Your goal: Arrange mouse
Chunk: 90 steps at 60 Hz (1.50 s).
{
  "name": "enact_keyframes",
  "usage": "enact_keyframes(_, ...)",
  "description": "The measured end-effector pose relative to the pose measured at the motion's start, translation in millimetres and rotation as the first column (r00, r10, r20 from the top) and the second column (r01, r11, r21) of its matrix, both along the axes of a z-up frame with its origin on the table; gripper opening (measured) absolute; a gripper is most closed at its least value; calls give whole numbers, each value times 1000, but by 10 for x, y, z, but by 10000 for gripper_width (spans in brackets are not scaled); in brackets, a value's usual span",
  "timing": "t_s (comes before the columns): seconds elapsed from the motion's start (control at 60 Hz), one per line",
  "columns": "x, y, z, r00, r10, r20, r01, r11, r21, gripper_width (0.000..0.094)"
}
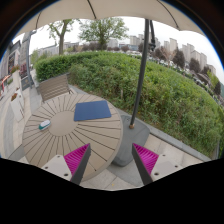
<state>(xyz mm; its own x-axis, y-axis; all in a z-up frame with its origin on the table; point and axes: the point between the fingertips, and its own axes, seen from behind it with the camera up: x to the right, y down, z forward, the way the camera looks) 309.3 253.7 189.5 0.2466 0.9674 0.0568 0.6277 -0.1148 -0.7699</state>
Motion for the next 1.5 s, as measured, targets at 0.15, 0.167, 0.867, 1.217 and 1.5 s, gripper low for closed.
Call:
enact_keyframes(0.15, 78, -52, -20, 1000, 20, 0, -20, 1000, 19, 853)
enact_keyframes(0.167, 92, -61, -15, 1000, 23, -1, -23, 1000, 20, 851)
enact_keyframes(0.867, -282, -2487, -324, 966, 257, 24, -256, 966, -24, 862)
enact_keyframes(1.217, -832, -3861, -586, 974, 226, -31, -227, 973, -49, 852)
enact_keyframes(1.5, -1640, -4225, -1161, 976, 207, -72, -212, 976, -58, 853)
